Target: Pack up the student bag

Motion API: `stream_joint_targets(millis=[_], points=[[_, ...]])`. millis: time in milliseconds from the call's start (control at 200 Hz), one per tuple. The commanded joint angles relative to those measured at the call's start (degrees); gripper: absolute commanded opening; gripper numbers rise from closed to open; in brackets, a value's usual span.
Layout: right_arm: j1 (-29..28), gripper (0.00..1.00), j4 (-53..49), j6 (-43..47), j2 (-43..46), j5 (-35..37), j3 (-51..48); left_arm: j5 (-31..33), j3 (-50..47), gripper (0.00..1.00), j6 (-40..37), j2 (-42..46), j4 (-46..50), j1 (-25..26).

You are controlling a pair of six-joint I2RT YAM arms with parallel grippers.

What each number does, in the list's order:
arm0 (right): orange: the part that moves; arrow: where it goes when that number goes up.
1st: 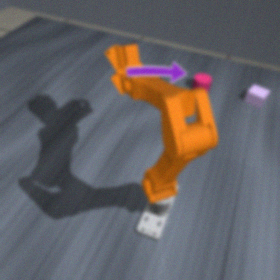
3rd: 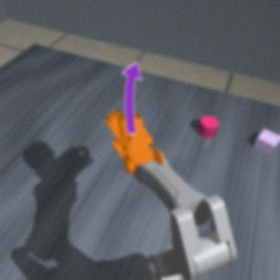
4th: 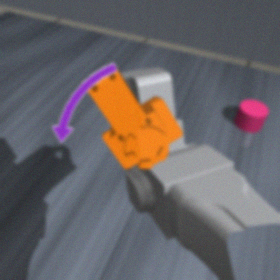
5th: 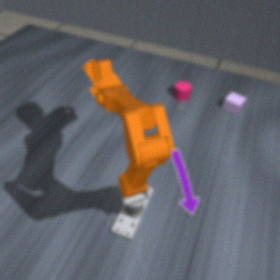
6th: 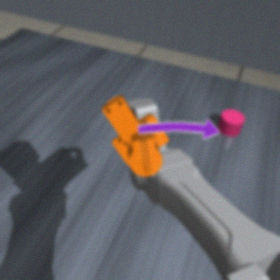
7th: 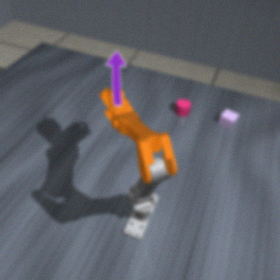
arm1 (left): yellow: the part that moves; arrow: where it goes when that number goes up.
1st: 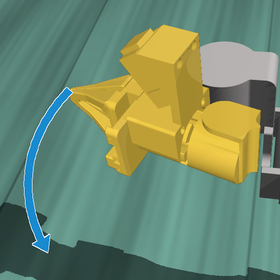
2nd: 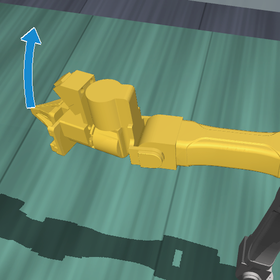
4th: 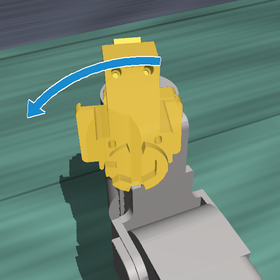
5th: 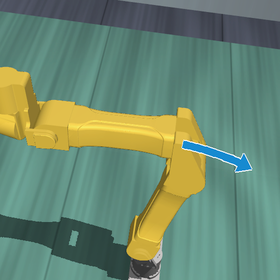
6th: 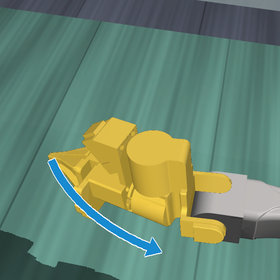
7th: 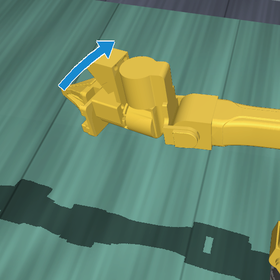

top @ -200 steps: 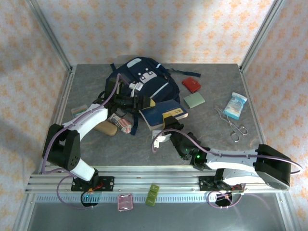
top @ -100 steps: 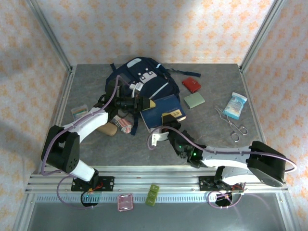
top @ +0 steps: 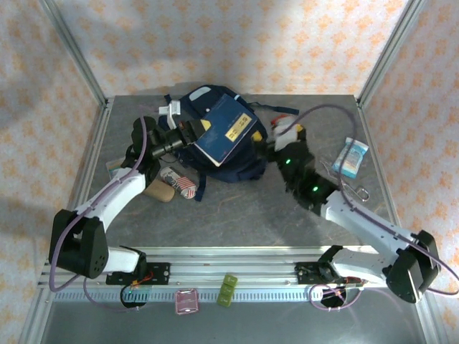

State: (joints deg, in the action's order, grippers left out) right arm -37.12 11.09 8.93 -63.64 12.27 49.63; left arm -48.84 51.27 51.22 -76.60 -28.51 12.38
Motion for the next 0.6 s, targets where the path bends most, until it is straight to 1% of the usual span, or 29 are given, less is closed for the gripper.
stream_joint_targets(millis=[0,45,105,140,240,315,450,471,596], points=[[7.56,1.0,-4.04,-31.35,1.31,-30.98,0.54,5.73,-2.18,0.0,2.09,3.18,-11.53,0.68],[10.76,1.0,4.08,-39.11,2.3,-38.78,-2.62,6.81,-2.88,0.0,1.78,4.09,-12.28,1.2],[13.27,1.0,18.46,-49.99,3.16,-45.11,-8.36,6.93,-3.49,0.0,1.77,4.69,-13.63,1.96],[13.88,1.0,24.06,-54.1,2.81,-47.18,-10.36,6.79,-3.64,0.0,2.01,4.85,-14.39,2.41],[13.92,1.0,32.71,-60.29,0.08,-52.96,-11.87,6.65,-4.63,0.0,3.79,4.97,-17.31,3.67],[13.79,1.0,42.19,-66.27,-2.03,-54.9,-14.55,6.36,-5.21,0.0,5.51,4.4,-19.97,4.59],[12.41,1.0,45.53,-67.79,-3.69,-55.98,-15.38,5.86,-6.08,0.0,8.88,2.92,-25.62,6.85],[12.1,1.0,46.21,-67.96,-4.98,-56.09,-15.43,5.78,-6.24,0.0,9.25,2.72,-26.35,7.21],[11.2,1.0,48.8,-69.1,-7.27,-56.39,-15.22,5.51,-5.54,0.0,10.39,1.24,-28.1,9.22]])
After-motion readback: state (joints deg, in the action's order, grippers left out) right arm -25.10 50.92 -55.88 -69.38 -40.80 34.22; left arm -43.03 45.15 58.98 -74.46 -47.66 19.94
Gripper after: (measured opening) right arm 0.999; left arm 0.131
